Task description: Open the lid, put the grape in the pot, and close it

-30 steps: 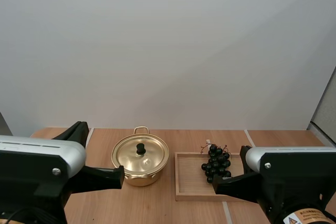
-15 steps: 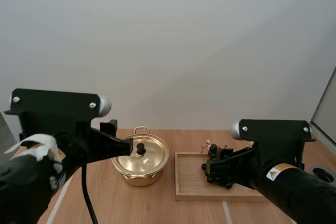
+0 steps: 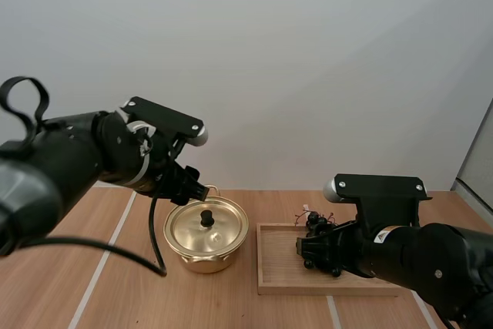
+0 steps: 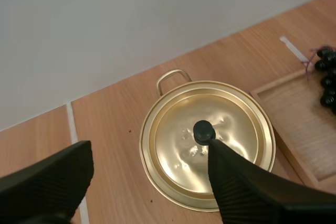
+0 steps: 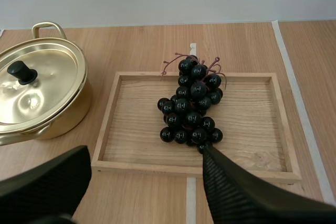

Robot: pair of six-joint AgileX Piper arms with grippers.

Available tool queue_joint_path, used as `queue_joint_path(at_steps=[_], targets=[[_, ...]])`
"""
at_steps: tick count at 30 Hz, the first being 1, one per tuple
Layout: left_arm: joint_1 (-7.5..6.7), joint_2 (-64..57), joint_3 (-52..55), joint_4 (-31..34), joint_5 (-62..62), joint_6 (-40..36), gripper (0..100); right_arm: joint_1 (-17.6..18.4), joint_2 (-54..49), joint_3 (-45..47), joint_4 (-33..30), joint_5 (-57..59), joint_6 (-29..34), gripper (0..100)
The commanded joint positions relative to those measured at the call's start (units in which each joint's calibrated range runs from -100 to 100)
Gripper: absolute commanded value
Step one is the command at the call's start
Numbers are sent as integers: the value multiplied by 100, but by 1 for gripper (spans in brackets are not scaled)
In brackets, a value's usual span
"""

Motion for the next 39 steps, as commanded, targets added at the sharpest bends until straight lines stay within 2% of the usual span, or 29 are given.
queue_joint_path(at_steps=[1, 7, 13, 19, 30, 34, 35, 37, 39], targets=[[-16, 703, -379, -712, 653, 763, 100, -19, -14, -71, 22, -19, -23, 100], [-28, 1840, -811, -854, 824, 1258, 100, -19, -14, -71, 22, -19, -23, 100], [-258, 2510, -1002, -600, 614, 1261, 100, -19, -14, -71, 22, -19, -23, 100], [-267, 2855, -1014, -373, 301, 1261, 100, -19, -14, -71, 22, -19, -23, 100], [-267, 3185, -1056, -352, 260, 1224, 100, -19, -14, -71, 86, -93, -23, 100], [-267, 3185, -1056, -352, 375, 1224, 29, -19, -14, -71, 260, -373, -23, 100], [-267, 3185, -1056, -352, 434, 1224, 16, -19, -14, -71, 274, -490, -23, 100], [-267, 3185, -1056, -366, 530, 1224, 0, -19, -14, -71, 274, -711, -23, 100], [-267, 3185, -1056, -382, 639, 1224, 0, -19, -14, -71, 216, -630, -58, 100]])
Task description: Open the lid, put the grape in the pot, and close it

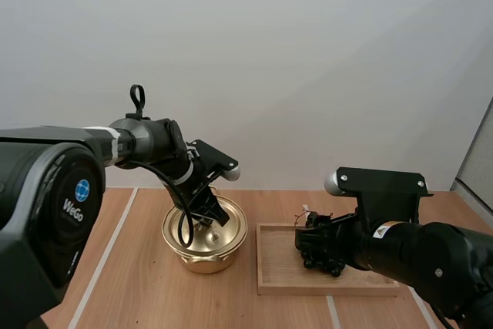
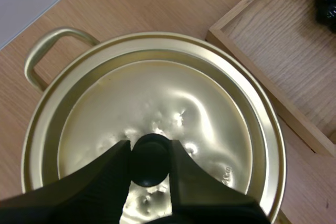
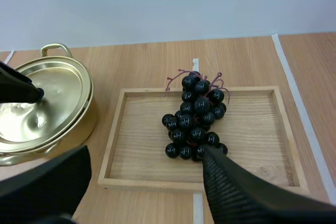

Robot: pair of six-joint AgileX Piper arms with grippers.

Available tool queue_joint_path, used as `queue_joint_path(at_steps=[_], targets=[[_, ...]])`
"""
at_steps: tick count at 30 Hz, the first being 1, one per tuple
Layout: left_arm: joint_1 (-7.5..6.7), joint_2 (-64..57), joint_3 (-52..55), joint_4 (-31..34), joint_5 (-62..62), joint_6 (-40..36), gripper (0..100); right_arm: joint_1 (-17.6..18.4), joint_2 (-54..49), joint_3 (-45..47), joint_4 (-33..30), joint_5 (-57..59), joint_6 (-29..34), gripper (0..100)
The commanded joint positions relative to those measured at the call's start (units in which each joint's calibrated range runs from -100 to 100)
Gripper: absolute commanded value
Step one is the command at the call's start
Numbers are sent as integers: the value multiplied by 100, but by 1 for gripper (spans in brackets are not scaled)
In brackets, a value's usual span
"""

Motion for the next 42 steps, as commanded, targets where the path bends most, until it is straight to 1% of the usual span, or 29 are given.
queue_joint_path(at_steps=[1, 3, 4, 5, 9, 13, 22, 26, 33, 38, 42], targets=[[-24, -14, -35, -37, 268, -39, 0, -19, -14, -71, -19, -162, -97, 100], [-24, -62, -61, -37, 350, -119, 0, -19, -14, -71, 56, -346, -299, 100], [-24, -144, -114, -37, 460, -130, 0, -19, -14, -71, 134, -535, -593, 100], [-24, -186, -139, -37, 499, -130, 0, -19, -14, -71, 228, -581, -706, 100], [-24, -772, -411, -77, 692, -240, 0, -19, 224, -71, 455, -598, -942, 100], [-24, -1484, -758, -77, 944, -252, 0, -19, 970, -85, 373, -831, -955, 100], [-24, -3339, -1530, -77, 1532, -351, 0, -19, 2954, -601, 262, -1808, -946, 100], [-24, -3946, -1712, -77, 1665, -380, 0, -19, 3748, -812, 262, -2247, -946, 100], [-24, -4661, -1743, -77, 1665, -391, 0, -19, 4851, -1358, 262, -2492, -936, 100], [-24, -5035, -1743, -77, 1701, -391, 0, -19, 5550, -1648, 262, -3034, -936, 100], [-24, -5246, -1743, -77, 1735, -391, 0, -19, 6012, -1833, 176, -3249, -923, 100]])
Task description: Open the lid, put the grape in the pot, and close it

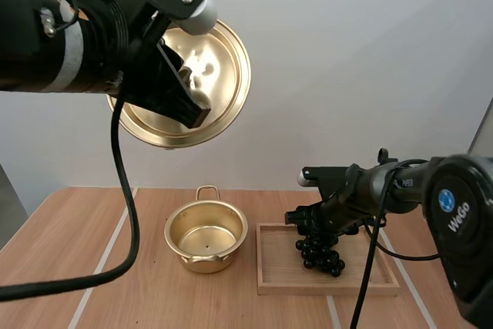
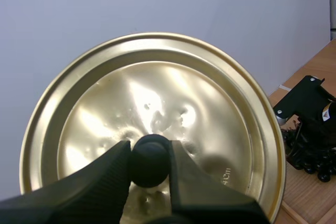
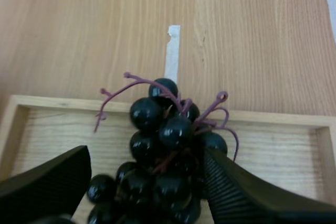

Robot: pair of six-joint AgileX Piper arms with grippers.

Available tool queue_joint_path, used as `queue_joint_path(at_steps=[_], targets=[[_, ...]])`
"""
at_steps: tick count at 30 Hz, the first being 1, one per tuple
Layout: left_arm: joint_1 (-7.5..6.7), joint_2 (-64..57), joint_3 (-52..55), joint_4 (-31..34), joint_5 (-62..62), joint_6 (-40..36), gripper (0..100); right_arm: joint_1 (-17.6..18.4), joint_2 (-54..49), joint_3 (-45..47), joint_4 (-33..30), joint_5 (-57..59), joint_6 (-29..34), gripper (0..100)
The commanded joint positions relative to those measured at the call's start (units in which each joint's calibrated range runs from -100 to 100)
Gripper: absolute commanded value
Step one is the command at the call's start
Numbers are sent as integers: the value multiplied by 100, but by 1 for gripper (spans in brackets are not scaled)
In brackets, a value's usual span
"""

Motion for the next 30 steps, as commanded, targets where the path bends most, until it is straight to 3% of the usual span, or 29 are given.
queue_joint_path(at_steps=[1, 11, 12, 15, 16, 17, 18, 19, 25, 30], targets=[[-24, -216, -44, -77, 20, -48, 0, -19, 568, -270, -122, -359, -26, 100], [-24, -664, -44, -77, 20, -48, 0, -19, 1093, -451, -122, -397, -26, 100], [-24, -708, -44, -77, 20, -48, 0, -19, 1093, -451, -122, -321, -26, 94], [-24, -731, -72, -77, 20, -48, 0, -19, 1093, -451, -122, -195, -26, 64], [-24, -731, -115, -77, 20, -133, 0, -19, 1093, -451, -135, -78, -26, 48], [-24, -731, -135, -77, 20, -150, 0, -19, 1082, -451, -135, -54, -26, 39], [-24, -731, -248, -77, 20, -230, 0, -19, 1082, -451, -219, 2, -26, 14], [-24, -731, -296, -77, 20, -251, 0, -19, 1082, -451, -274, 45, -26, 2], [-24, -731, -874, -77, 20, -344, 0, -19, 1003, -451, -346, 628, -26, 0], [-24, -731, -1421, -23, 40, -593, 0, -19, 336, -451, -335, 990, -26, 0]])
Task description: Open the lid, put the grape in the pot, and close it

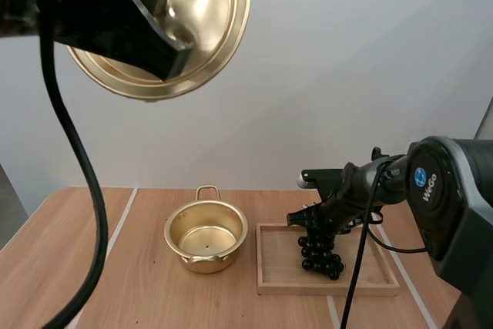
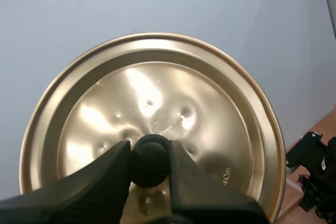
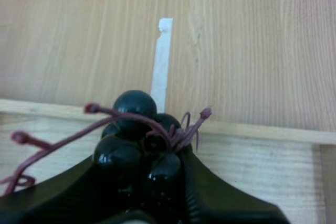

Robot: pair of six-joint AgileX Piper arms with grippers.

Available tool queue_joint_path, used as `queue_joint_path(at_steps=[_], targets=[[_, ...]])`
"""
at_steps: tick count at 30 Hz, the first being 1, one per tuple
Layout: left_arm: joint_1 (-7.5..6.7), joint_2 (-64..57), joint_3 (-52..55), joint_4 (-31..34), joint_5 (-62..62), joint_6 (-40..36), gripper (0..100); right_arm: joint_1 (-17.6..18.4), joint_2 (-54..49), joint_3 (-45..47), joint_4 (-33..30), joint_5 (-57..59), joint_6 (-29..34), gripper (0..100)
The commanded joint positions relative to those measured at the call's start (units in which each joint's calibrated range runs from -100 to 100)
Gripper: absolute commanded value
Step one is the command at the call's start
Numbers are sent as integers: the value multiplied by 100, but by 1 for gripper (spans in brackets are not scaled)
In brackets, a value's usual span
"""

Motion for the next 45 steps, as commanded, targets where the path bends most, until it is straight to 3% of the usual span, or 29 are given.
queue_joint_path(at_steps=[1, 7, 11, 19, 25, 30, 44, 45], targets=[[-24, -44, -448, -10, -106, -333, 0, 1, -619, 69, -40, 903, -23, 0], [-24, -44, -791, -10, -89, -415, 0, 65, -1786, 69, 39, 926, -213, 0], [-24, -44, -837, 4, -49, -492, 0, 306, -2510, 69, 92, 926, -404, 0], [-24, -44, -837, 97, -49, -590, 0, 1258, -3207, -175, 77, 864, -436, 0], [-24, -44, -837, 268, -49, -590, 0, 1806, -2828, -624, 89, 558, -426, 0], [-24, -44, -837, 277, -119, -590, 0, 2050, -2224, -1017, 89, 443, -416, 0], [-24, -44, -837, 594, -138, -590, 0, 2196, -415, -1376, 89, 229, -416, 0], [-24, -44, -837, 594, -138, -590, 0, 2196, -377, -1376, 89, 332, -416, 6]])
